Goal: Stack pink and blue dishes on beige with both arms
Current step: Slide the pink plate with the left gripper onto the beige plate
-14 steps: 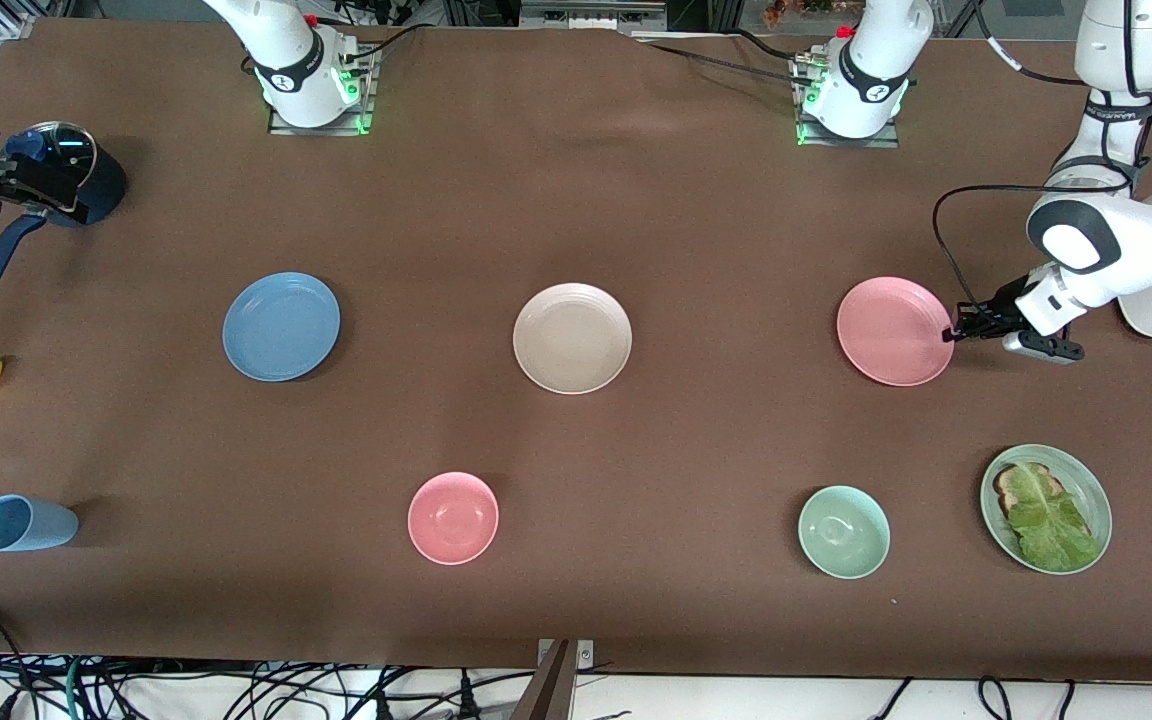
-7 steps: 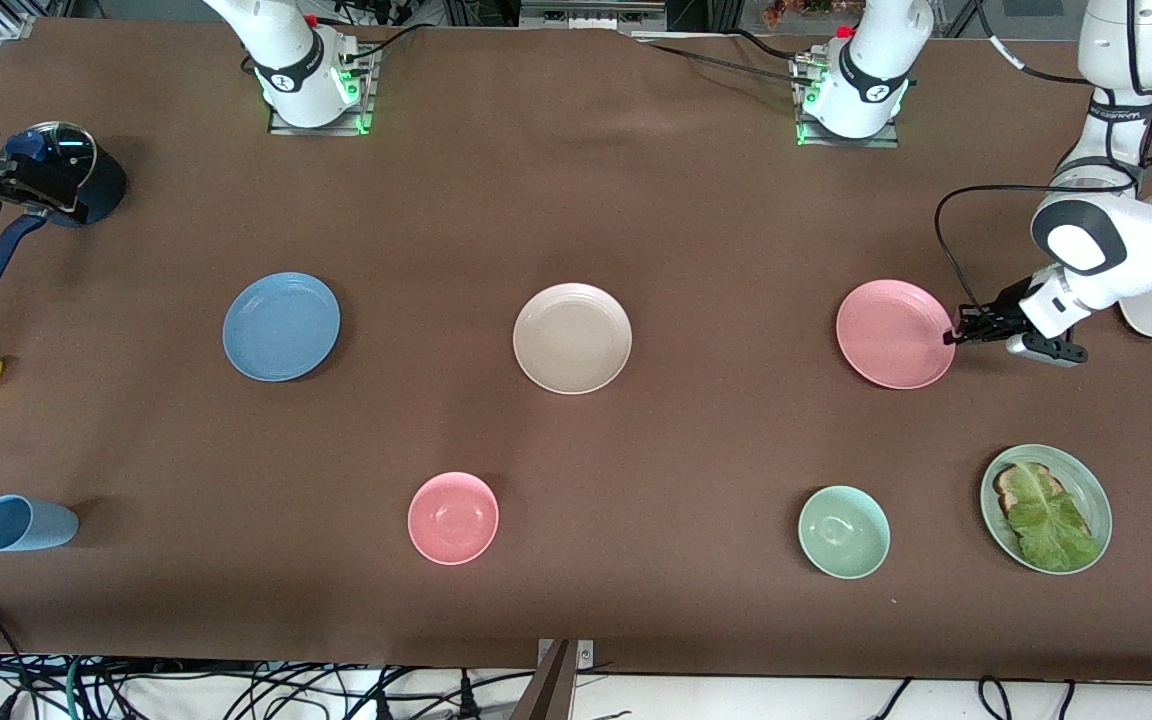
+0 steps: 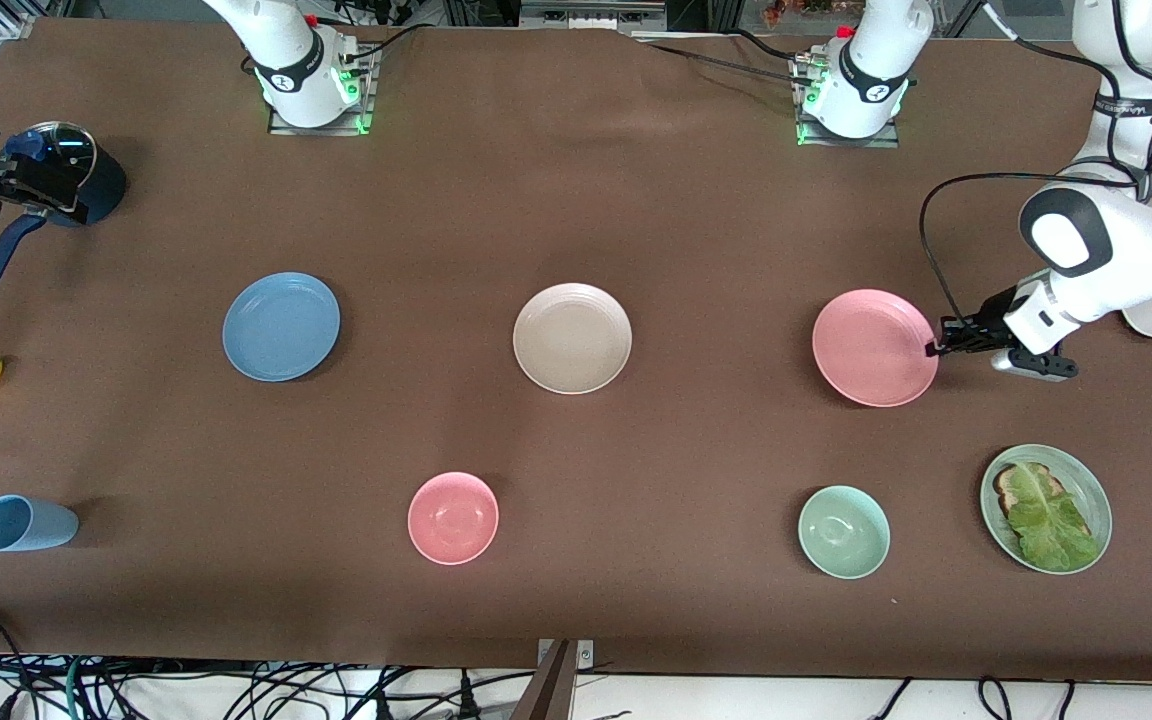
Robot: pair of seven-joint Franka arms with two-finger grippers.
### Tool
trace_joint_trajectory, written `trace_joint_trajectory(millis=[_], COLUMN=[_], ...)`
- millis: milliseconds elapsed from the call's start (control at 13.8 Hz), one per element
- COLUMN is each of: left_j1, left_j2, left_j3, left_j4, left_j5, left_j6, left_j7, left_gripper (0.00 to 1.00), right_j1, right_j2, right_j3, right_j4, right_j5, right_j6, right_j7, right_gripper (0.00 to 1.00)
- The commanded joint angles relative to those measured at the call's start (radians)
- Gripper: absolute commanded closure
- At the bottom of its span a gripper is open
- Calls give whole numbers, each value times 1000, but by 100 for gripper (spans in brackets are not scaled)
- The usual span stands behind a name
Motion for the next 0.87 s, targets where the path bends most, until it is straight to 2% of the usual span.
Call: trace_joint_trajectory(millis=[0,218,364,582,800], left_j1=[0,0,0,-16,-108], left_j2=[-42,-57,-56,-48,-28], left_j3=[-102,-247,-319,-398,-439], left_j4=[28,50,62,65,108], left_j5=[113,146,146,213,270], left_j6=[-18,-18,-18,-6,2], left_j7=[-237,-489,-603,-776,-1023], left_gripper=[100,100,100,100,100], right_j1=[-8,-8,-8,-8,-8], right_j2=[-9,-7,-7,-9,-7], right_j3=[7,7,7,7,7], right_j4=[-6,-6,-6,-6,-6], right_j5=[12,13,13,13,13], right_j6=[-5,-5,-5,-5,-5], right_j7=[-5,-5,-5,-5,-5], right_gripper=[0,0,0,0,0])
